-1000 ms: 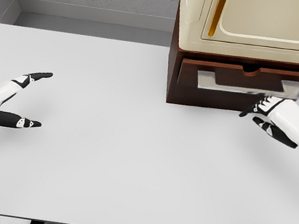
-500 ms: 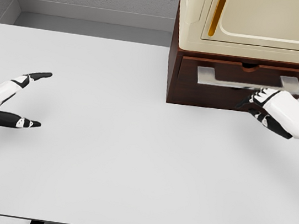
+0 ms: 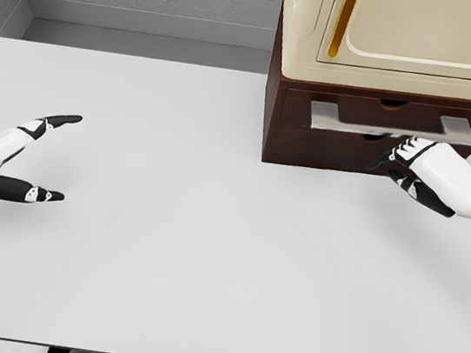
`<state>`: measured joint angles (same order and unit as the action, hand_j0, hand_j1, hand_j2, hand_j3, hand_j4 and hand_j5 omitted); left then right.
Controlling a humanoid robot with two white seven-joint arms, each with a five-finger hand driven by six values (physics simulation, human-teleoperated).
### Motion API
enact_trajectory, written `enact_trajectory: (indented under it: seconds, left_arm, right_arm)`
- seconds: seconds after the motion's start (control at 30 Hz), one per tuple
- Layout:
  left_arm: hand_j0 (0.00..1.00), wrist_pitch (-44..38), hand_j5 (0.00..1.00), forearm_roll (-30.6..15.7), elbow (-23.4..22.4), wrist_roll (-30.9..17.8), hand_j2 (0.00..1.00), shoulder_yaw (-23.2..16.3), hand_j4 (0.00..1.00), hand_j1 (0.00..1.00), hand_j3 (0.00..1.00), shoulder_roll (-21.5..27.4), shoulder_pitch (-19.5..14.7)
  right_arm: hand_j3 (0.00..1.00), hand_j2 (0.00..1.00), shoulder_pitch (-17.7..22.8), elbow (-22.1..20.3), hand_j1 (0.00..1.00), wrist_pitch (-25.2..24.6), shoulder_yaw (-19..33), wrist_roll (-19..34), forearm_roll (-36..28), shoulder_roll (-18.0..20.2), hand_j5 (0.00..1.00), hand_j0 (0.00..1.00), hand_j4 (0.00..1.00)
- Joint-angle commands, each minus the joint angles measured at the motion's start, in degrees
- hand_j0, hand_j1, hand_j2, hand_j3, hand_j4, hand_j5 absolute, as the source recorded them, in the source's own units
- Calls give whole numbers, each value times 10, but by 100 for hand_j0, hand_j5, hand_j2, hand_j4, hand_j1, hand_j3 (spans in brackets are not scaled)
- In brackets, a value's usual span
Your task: Put the switch into the drawer with left arm, and close the drawer with right arm
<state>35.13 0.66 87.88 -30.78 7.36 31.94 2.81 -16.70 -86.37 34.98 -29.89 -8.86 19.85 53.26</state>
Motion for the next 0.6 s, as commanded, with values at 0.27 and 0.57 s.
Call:
enact_trajectory:
  seconds: [0.27,0.57]
  left_arm:
    - [100,-1,100,-5,0,0,100,0,100,100,100,1,0]
    - [100,-1,100,-5,0,0,100,0,100,100,100,1,1]
  right_arm:
    - [57,57,23,2,57,0,7,-5,-10,83,57,57,57]
    - [58,58,47,3,58,0,8,-11,-16,114,58,58,58]
